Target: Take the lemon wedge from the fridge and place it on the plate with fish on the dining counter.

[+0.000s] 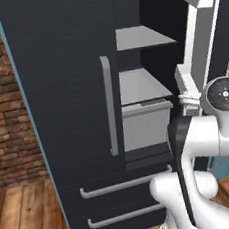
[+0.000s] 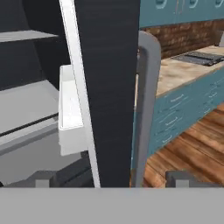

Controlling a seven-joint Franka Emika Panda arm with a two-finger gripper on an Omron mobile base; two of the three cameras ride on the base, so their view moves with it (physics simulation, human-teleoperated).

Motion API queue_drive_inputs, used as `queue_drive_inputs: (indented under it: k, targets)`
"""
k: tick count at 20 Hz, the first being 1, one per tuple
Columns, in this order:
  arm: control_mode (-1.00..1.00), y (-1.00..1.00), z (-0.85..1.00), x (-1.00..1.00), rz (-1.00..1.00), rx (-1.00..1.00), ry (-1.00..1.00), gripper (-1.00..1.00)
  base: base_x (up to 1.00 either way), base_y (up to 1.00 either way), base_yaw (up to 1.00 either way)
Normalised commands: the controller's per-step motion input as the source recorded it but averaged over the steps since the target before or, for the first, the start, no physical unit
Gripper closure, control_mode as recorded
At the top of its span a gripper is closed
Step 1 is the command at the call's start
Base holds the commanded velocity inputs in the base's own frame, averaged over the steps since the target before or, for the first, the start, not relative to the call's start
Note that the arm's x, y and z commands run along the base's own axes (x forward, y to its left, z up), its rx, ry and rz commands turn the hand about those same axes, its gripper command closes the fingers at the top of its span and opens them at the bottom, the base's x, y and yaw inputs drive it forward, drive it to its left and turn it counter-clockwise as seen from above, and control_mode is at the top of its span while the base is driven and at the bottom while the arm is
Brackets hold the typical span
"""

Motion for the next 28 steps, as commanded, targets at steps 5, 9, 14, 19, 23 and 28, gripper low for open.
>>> queue_drive_inputs:
  k: [5, 9, 14, 19, 23, 28]
  targets:
    - [-1.00, 0.76, 0.23, 0.59, -0.54, -0.17, -0.06, -1.00, 0.00, 0.00, 0.00]
    - [-1.00, 0.10, 0.04, 1.00, -0.53, -0.11, 0.00, -1.00, 0.00, 0.00, 0.00]
    - [-1.00, -0.16, 0.00, 0.94, -0.18, -0.01, 0.06, -1.00, 0.00, 0.00, 0.00]
    - [-1.00, -0.66, 0.00, 0.66, 0.00, 0.04, 0.09, -1.00, 0.00, 0.00, 0.00]
    - [-1.00, -1.00, 0.00, -0.01, 0.00, 0.08, 0.00, -1.00, 0.00, 0.00, 0.00]
    - [-1.00, -1.00, 0.00, -0.30, 0.00, 0.09, 0.00, -1.00, 0.00, 0.00, 0.00]
